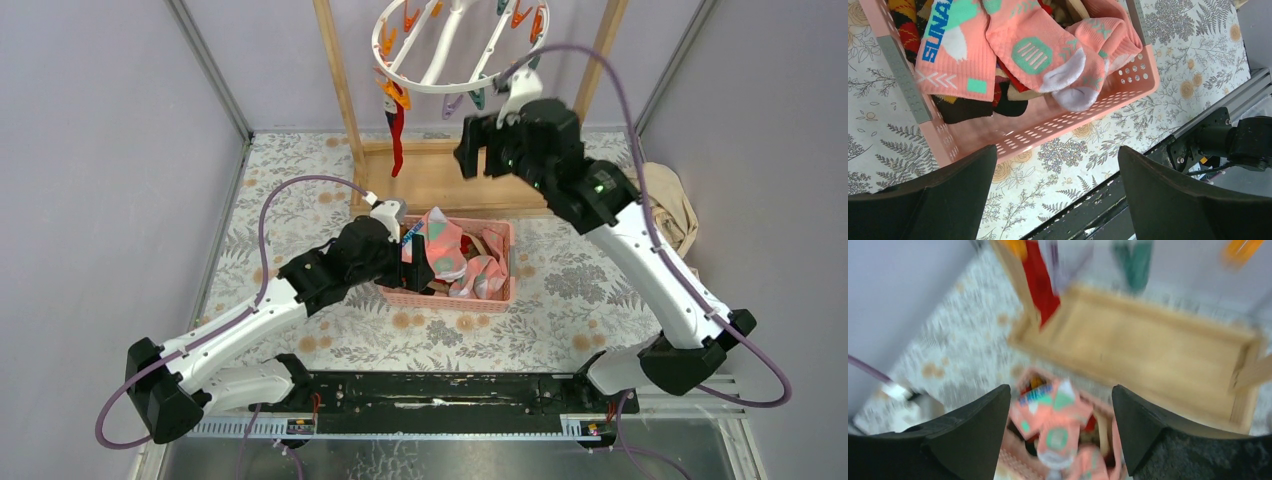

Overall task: Remove the socks clipped to the hanger
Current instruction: Adjust the hanger on the clothesline.

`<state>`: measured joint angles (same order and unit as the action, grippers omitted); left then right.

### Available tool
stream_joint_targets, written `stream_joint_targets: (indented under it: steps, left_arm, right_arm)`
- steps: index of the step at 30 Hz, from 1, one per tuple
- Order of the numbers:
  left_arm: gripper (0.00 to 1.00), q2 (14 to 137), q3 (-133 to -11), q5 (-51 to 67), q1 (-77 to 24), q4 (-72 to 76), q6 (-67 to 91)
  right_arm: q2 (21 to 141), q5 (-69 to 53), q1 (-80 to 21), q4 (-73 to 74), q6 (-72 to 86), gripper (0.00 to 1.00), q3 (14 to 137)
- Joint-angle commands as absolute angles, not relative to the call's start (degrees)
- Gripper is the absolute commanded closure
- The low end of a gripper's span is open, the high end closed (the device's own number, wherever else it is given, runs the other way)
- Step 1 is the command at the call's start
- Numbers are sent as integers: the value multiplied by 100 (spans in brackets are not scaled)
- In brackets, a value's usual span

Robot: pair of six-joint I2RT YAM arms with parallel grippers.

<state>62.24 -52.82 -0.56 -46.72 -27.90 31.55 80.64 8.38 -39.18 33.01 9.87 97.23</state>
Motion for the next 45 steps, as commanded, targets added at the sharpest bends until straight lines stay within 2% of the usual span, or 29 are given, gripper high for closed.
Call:
stream_joint_targets:
  steps: [1, 7, 9, 15, 23, 31, 38, 45]
  left_arm:
    - [2, 6140, -5462, -176, -4632, -2793, 3065]
    - [2, 6064, -5450, -193, -4619, -2807, 3034]
    - [1, 6037, -5442, -201, -4614, -2836, 3026]
    - [2, 6061, -5589, -153, -4588, -2948, 2971]
    - [2, 5995, -5837, -183, -4589, -3127, 2945]
    - [2, 6082, -5950, -202, -4588, -3153, 2912]
    - [2, 6160, -6020, -236, -4588, -3214, 2883]
    - [2, 6246, -6120, -272, -4578, -3276, 2848]
  right_arm:
    - [8456, 1484, -3895, 3016, 589, 19, 11263]
    - [9473, 1903, -3885, 3079, 196, 21, 12998]
    - [9636, 2094, -3818, 2964, 70, 22, 13158]
    - [10304, 1635, -3409, 2943, 129, 20, 13786]
    - [10776, 2175, -3058, 3123, 213, 27, 13752]
    - [10882, 1916, -2218, 3138, 518, 29, 13701]
    - [11157, 1243, -1327, 3015, 856, 27, 13984]
    - [10988, 319, -822, 2188, 1044, 19, 13874]
